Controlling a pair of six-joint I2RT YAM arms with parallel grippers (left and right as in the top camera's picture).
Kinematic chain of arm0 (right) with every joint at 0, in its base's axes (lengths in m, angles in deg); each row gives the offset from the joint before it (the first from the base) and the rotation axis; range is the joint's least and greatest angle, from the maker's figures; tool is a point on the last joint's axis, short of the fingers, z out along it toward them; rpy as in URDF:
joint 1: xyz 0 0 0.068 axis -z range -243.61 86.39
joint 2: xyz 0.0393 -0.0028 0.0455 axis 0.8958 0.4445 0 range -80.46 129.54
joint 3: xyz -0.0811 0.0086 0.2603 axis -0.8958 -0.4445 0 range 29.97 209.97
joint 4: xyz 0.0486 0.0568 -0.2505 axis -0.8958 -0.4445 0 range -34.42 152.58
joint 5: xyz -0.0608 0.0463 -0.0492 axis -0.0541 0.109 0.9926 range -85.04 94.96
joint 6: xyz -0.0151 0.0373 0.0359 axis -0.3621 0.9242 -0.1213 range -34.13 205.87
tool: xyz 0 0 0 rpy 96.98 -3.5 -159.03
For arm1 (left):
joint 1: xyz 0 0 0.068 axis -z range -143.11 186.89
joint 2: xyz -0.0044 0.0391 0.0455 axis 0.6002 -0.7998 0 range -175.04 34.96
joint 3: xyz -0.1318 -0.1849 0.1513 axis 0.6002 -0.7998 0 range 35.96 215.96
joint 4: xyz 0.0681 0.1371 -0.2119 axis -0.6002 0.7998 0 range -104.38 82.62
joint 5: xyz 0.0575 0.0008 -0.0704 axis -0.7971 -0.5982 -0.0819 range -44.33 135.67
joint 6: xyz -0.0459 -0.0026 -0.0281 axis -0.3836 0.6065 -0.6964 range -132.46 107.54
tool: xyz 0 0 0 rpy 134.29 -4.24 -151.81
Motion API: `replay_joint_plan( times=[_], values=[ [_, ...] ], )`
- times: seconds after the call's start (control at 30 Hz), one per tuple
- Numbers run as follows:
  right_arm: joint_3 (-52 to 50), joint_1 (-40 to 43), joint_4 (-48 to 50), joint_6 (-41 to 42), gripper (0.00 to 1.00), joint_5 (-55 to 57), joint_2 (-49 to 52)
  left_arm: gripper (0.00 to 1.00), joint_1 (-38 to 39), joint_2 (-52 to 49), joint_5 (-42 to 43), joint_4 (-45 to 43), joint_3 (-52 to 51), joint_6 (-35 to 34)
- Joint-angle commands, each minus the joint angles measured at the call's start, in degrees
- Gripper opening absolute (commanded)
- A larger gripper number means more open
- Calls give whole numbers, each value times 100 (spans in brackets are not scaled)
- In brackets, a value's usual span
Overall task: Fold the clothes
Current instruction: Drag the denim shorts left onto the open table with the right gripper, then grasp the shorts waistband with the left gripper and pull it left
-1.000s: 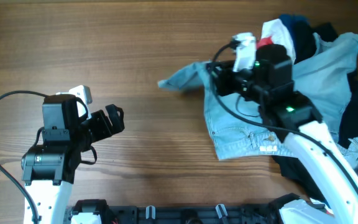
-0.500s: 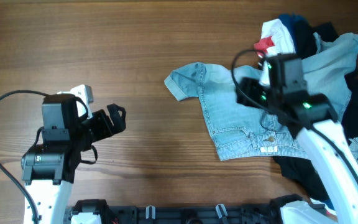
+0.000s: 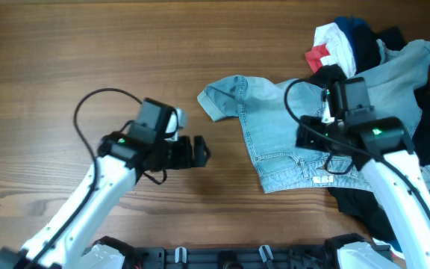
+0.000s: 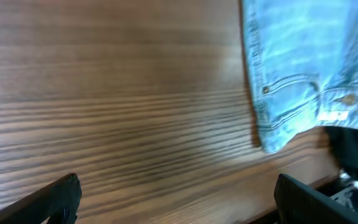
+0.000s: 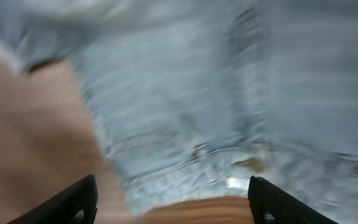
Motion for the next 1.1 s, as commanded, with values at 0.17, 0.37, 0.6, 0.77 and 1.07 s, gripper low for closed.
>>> replay_joint_plan(
  times=[0.17, 0.37, 0.6, 0.77, 1.07],
  values=[
    [-1436, -811, 975, 20, 79, -1421, 984, 100, -647, -179, -1069, 354, 90, -601],
    [-1762, -1515, 1523, 645, 81, -623, 1545, 100, -1858, -179, -979, 485, 90, -595],
    [-1762, -1768, 2026, 765, 74, -262, 2356, 100, -2098, -181, -981, 573, 90, -573],
    [-1762, -1845, 2061, 765, 17, -407, 2717, 100, -2100, -181, -981, 588, 90, -573],
    [-973, -1864, 1578, 166, 4, -1508, 2293, 100, -2100, -181, -984, 588, 90, -573]
  ],
)
